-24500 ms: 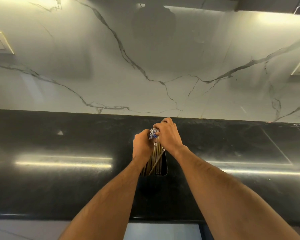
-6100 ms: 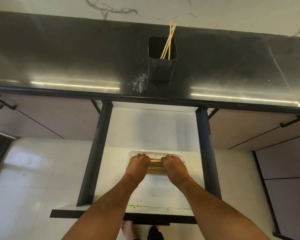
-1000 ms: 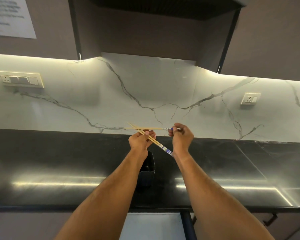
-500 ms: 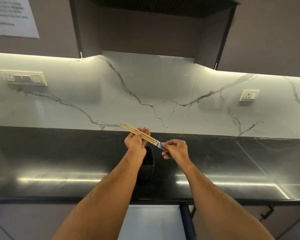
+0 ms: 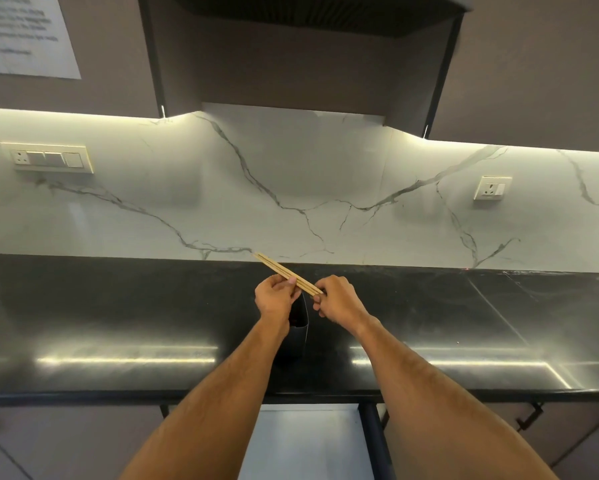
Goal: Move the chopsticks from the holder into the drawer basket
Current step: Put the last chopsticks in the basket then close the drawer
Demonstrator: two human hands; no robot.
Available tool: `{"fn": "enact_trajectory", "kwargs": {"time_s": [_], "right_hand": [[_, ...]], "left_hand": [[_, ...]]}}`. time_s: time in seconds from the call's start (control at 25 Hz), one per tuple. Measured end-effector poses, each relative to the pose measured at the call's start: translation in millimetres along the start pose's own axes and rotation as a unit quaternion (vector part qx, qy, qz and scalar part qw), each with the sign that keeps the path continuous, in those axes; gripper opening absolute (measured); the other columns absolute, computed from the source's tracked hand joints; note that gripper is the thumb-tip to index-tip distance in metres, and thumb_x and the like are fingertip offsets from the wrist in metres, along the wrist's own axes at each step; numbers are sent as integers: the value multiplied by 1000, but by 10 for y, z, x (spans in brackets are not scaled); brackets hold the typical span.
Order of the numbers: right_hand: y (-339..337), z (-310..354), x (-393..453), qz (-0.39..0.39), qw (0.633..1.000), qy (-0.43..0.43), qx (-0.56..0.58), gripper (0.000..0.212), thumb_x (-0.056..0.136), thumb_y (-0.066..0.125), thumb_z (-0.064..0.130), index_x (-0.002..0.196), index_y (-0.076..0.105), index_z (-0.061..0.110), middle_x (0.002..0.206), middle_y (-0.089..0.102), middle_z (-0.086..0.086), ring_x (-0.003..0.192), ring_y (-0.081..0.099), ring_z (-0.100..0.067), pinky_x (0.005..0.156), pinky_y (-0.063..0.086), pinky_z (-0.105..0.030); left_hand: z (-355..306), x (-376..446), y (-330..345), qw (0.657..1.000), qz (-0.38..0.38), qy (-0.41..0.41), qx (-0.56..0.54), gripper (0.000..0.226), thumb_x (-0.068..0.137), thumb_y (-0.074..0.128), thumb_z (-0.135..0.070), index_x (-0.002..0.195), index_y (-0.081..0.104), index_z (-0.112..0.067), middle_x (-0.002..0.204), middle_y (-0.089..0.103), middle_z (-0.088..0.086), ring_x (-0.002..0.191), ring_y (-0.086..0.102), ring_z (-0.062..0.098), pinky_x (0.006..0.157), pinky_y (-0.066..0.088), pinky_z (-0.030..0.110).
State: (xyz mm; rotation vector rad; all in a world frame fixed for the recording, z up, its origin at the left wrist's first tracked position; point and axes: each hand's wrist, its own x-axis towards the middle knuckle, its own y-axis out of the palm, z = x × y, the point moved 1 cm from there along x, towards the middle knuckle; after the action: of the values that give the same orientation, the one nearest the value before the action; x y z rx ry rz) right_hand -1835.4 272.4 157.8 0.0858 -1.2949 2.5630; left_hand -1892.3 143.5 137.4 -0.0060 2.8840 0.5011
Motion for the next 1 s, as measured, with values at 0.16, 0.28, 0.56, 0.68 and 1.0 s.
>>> {"fn": "enact_trajectory", "kwargs": {"time_s": [0.16,0.28,0.56,0.68,1.0], "right_hand": [[17,45,-77,-37,993,-10,-112,13,97,63,12,87,71,14,72,66,0,64,66,-14,62,57,-27],[45,113,-144,-31,980,-39,-194,19,95,61,7,79,65,16,70,63,-1,63,62,-16,59,50,-28],[284,305,-290,12,959,-127,-253,13,95,63,8,85,64,17,72,60,2,66,61,-15,67,54,-31],[358,265,-349,26,980,-104,-170,11,97,65,30,95,69,19,79,66,3,72,65,-12,69,54,-29],[428,108,-464,-130,920,186,320,56,104,32,55,85,66,15,93,73,-12,93,70,-27,90,55,-38]], "left_hand": [[-37,-52,-302,941,-133,151,272,34,88,75,-10,119,62,-13,102,66,0,96,66,12,76,52,19],[-50,-108,-497,842,-95,333,413,41,92,68,-5,131,57,-12,127,61,6,115,59,16,93,53,25],[-46,-131,-737,565,137,367,726,23,89,72,-13,105,58,-21,103,68,0,89,61,15,87,51,31],[-21,-147,-862,576,160,324,733,22,89,74,-15,105,59,-20,100,67,2,87,62,16,83,52,32],[52,-235,-960,547,181,339,744,27,90,74,-18,113,59,-18,108,67,5,95,64,20,91,55,36]]}}
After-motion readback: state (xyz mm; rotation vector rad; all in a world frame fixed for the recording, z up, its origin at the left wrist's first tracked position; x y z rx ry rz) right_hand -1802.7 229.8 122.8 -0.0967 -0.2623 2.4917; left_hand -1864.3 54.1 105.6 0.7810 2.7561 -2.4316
